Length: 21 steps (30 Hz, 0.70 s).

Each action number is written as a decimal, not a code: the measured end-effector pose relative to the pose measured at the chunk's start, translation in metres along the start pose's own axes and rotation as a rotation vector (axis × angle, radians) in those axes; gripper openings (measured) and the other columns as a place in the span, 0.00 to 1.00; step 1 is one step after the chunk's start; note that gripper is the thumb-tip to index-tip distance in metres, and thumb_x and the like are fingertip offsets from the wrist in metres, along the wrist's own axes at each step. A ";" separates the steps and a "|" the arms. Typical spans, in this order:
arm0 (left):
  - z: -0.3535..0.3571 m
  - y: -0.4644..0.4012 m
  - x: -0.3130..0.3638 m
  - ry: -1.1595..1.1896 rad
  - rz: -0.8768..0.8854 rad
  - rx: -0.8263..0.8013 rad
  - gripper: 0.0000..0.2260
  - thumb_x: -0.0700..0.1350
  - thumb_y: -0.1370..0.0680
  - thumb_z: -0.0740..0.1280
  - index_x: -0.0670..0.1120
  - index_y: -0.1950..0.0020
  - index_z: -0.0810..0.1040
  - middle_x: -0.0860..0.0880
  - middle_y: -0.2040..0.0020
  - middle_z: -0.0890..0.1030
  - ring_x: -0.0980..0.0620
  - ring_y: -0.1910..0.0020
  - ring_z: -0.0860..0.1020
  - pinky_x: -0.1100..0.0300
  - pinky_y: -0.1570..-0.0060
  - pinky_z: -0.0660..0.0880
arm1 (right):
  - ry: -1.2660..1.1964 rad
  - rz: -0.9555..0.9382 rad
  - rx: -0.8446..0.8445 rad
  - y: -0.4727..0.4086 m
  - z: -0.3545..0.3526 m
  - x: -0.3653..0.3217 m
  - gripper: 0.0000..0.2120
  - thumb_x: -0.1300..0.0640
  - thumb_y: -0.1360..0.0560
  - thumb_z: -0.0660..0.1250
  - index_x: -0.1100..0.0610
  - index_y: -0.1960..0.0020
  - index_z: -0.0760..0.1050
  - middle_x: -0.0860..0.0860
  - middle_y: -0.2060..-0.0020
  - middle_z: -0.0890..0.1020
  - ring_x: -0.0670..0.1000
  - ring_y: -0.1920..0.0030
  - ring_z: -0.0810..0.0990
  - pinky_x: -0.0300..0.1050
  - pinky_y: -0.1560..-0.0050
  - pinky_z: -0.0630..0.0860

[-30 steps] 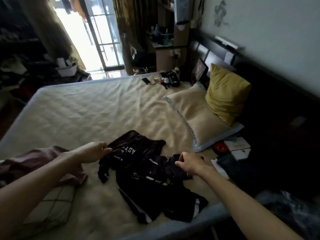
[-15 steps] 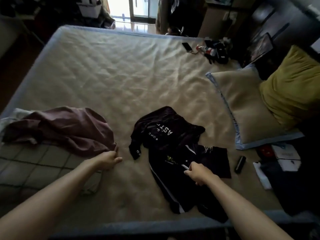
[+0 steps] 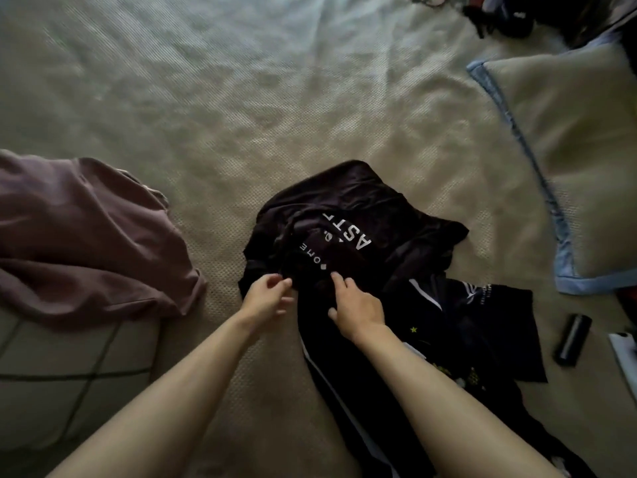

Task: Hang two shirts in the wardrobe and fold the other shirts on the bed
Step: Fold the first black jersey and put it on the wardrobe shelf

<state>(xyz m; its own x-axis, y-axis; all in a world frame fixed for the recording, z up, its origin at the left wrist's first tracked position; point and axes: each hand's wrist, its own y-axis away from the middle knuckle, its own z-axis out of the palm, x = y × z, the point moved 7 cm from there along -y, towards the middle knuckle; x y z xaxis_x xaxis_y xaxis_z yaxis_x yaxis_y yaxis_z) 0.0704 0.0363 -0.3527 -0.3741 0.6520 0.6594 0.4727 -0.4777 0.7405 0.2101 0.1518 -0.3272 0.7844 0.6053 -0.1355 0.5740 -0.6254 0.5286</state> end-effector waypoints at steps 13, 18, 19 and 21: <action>-0.009 0.017 0.071 0.477 0.017 -0.058 0.07 0.42 0.19 0.67 0.40 0.46 0.80 0.40 0.48 0.84 0.47 0.54 0.84 0.52 0.44 0.79 | -0.436 -0.283 -0.244 0.107 -0.030 -0.052 0.11 0.50 0.29 0.72 0.50 0.49 0.77 0.50 0.51 0.84 0.53 0.49 0.82 0.43 0.55 0.71; -0.068 0.109 0.166 0.215 0.201 -0.093 0.04 0.41 0.22 0.71 0.45 0.50 0.77 0.45 0.59 0.83 0.53 0.66 0.82 0.62 0.64 0.81 | -0.543 -0.386 -0.617 0.166 -0.080 -0.071 0.08 0.54 0.31 0.77 0.52 0.53 0.82 0.49 0.60 0.82 0.47 0.59 0.82 0.44 0.57 0.82; -0.078 0.131 0.182 0.162 0.205 -0.131 0.06 0.41 0.24 0.72 0.45 0.50 0.77 0.44 0.59 0.83 0.52 0.67 0.82 0.62 0.66 0.81 | -0.557 -0.410 -0.700 0.178 -0.095 -0.074 0.09 0.53 0.31 0.77 0.50 0.52 0.82 0.47 0.61 0.82 0.45 0.61 0.81 0.42 0.60 0.80; -0.096 0.176 0.213 0.076 0.191 -0.227 0.09 0.42 0.27 0.74 0.46 0.49 0.78 0.42 0.57 0.83 0.49 0.65 0.82 0.60 0.65 0.81 | -0.650 -0.435 -0.793 0.192 -0.134 -0.078 0.09 0.52 0.28 0.77 0.49 0.48 0.82 0.47 0.58 0.84 0.44 0.60 0.80 0.38 0.61 0.78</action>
<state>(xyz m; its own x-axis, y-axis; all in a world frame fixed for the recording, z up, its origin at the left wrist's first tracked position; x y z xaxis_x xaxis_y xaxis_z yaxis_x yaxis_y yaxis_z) -0.0024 0.0345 -0.0691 -0.3583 0.4963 0.7908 0.3529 -0.7122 0.6068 0.2275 0.0502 -0.1031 0.6600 0.1781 -0.7299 0.6992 0.2098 0.6834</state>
